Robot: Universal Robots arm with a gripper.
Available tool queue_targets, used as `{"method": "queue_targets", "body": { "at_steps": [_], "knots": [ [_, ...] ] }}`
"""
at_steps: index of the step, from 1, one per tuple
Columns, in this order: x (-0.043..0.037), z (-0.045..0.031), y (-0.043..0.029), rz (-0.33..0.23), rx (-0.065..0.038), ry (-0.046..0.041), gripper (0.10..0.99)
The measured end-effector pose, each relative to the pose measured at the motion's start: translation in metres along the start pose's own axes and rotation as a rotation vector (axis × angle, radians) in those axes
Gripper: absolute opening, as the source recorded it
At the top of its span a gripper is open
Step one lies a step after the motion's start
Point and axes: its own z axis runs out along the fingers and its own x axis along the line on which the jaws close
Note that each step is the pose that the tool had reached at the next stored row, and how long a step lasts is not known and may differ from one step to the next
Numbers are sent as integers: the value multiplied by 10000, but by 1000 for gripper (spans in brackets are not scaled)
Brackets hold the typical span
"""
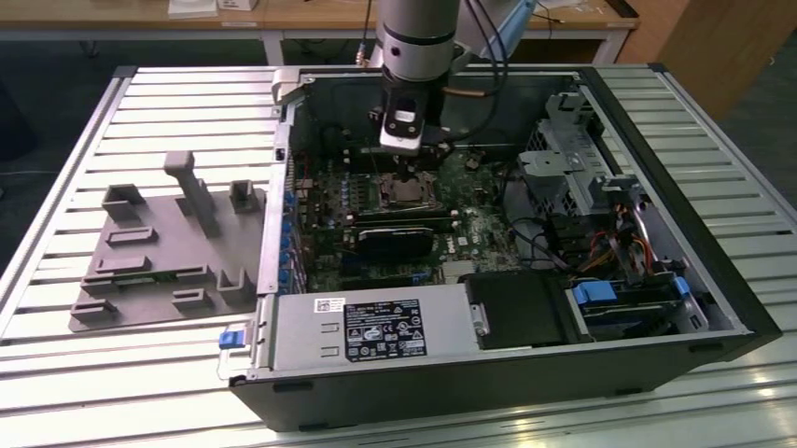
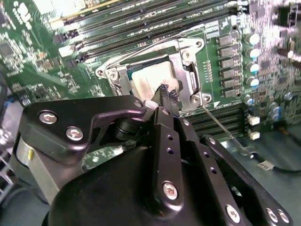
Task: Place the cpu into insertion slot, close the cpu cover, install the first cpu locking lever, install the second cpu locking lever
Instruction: 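Close the cpu cover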
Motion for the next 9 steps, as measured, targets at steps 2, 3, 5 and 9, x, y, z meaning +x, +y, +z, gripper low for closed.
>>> {"method": "queue_targets", "body": {
  "at_steps": [2, 3, 5, 9],
  "knots": [
    [0, 1, 0, -377, 2, 4, 102],
    [0, 2, 0, -555, 3, 6, 102],
    [0, 3, 0, -915, 4, 10, 102],
    [0, 5, 0, -1651, 8, 19, 102]
  ]
}}
